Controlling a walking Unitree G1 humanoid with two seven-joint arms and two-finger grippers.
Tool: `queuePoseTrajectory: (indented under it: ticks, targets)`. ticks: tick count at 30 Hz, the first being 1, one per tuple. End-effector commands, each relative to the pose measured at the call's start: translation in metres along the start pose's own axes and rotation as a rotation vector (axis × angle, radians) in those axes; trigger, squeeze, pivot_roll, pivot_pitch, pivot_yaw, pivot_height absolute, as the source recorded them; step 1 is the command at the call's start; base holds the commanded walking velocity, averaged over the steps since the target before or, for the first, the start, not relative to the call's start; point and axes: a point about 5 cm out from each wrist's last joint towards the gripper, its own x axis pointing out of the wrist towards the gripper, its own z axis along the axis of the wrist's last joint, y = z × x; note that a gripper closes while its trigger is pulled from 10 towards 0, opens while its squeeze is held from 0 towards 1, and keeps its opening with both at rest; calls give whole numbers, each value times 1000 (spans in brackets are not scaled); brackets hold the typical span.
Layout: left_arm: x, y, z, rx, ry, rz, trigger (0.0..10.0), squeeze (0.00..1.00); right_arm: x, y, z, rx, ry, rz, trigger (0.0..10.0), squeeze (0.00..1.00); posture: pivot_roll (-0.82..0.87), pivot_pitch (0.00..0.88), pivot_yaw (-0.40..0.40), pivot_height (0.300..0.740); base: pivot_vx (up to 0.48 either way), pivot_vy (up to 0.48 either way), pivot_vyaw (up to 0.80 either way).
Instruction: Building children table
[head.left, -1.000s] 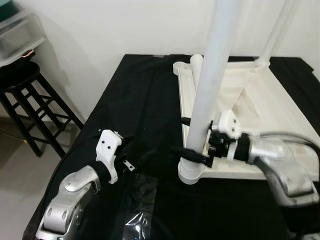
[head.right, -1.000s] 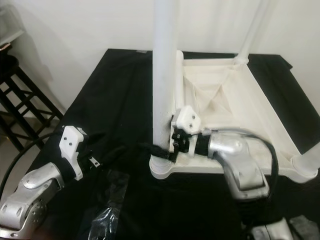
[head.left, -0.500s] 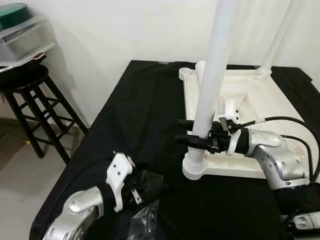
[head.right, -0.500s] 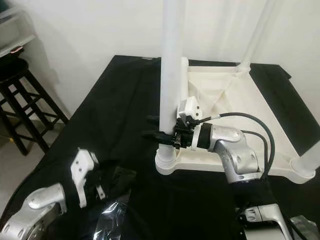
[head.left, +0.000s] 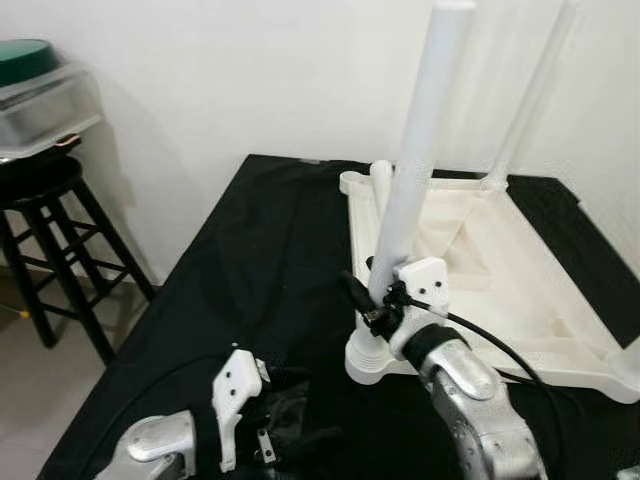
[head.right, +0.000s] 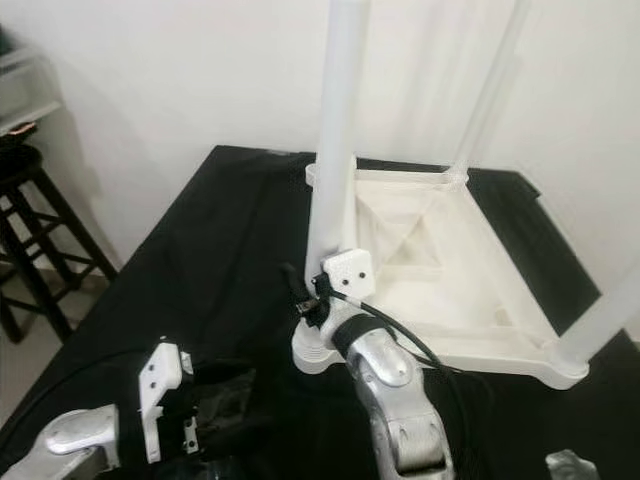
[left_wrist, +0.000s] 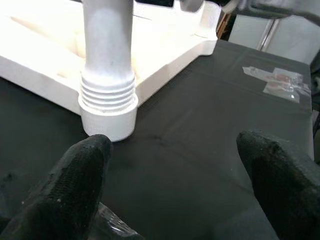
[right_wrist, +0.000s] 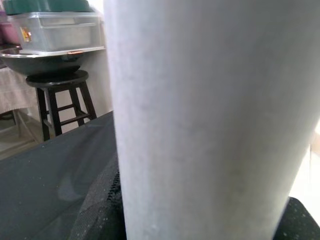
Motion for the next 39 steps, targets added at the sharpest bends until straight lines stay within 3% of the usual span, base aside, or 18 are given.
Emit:
queuePoseTrajectory:
  ticks: [1, 2, 3, 4, 6, 8, 10, 11, 12, 13, 14, 15, 17, 21, 22, 34, 38, 39]
  targets:
    - [2, 1, -1, -10, -22, -16, 10000, 0, -2, -17, -33, -4, 171, -69, 2902, 0, -43, 63, 7, 740, 0, 0, 0]
    - [2, 1, -1, -9, -25, -20, 10000, 0, 2, -18, -30, -7, 156, -60, 10000, 0, -44, 65, 11, 740, 0, 0, 0]
    - [2, 1, -1, -9, -25, -20, 10000, 0, 2, -18, -30, -7, 156, -60, 10000, 0, -44, 65, 11, 740, 0, 0, 0]
    - [3, 0, -1, -8, -32, -19, 10000, 0, 7, -16, -23, 6, 122, 6, 10000, 1000, -46, 64, 12, 740, 0, 0, 0]
    - [4, 0, -1, -7, -37, -18, 10000, 0, 10, -16, -18, 7, 95, 40, 10000, 1000, -45, 64, 12, 740, 0, 0, 0]
    - [5, 0, -1, -5, -44, -17, 10000, 0, 18, -15, -1, 24, 22, 175, 10000, 1000, -39, 59, 6, 740, 0, 0, 0]
    - [6, 0, -2, -4, -45, -17, 10000, 0, 19, -14, 6, 17, -1, 227, 10000, 1000, -39, 59, 6, 740, 0, 0, 0]
    - [6, 0, -2, -3, -46, -16, 10000, 0, 18, -12, 13, 13, -24, 364, 10000, 914, -38, 54, 3, 740, 0, 0, 0]
    - [6, 0, -2, -3, -46, -16, 10000, 0, 18, -12, 13, 13, -24, 364, 10000, 914, -38, 54, 3, 740, 0, 0, 0]
    - [7, 1, -2, 0, -47, -12, 10000, 0, 12, -9, 17, -30, -20, 556, 10000, 0, -36, 52, 1, 740, 0, 0, 0]
    - [7, 1, -2, 0, -47, -12, 10000, 0, 12, -9, 17, -30, -20, 556, 10000, 0, -36, 52, 1, 740, 0, 0, 0]
    - [9, 3, -2, 0, -51, -5, 10000, 0, 7, -8, 18, -69, -12, 702, 10000, 0, -34, 47, -1, 740, 0, 0, 0]
    - [12, 6, -1, 11, -54, 3, 10000, 0, 11, -18, 23, -80, 10, 837, 10000, 0, -28, 43, -8, 740, 0, 0, 0]
    - [16, 9, 1, 23, -64, 16, 10000, 0, 27, -30, 30, -71, 8, 858, 10000, 0, -18, 37, -11, 740, 0, 0, 0]
    - [17, 9, 1, 29, -70, 22, 10000, 0, 31, -32, 31, -60, 8, 874, 0, 0, -15, 37, -14, 740, 0, 0, 0]
    - [27, 10, 5, 58, -71, 31, 10000, 0, 30, -45, 26, -46, 20, 878, 0, 0, -27, 38, -10, 740, 0, 0, 0]
    - [27, 10, 2, 63, -56, 28, 10000, 0, 25, -43, 9, -63, 43, 721, 0, 0, -35, 43, -10, 740, 0, 0, 0]
    - [26, 10, 1, 64, -51, 26, 10000, 0, 27, -35, -2, -47, 64, 585, 0, 0, -41, 49, -8, 740, 0, 0, 0]
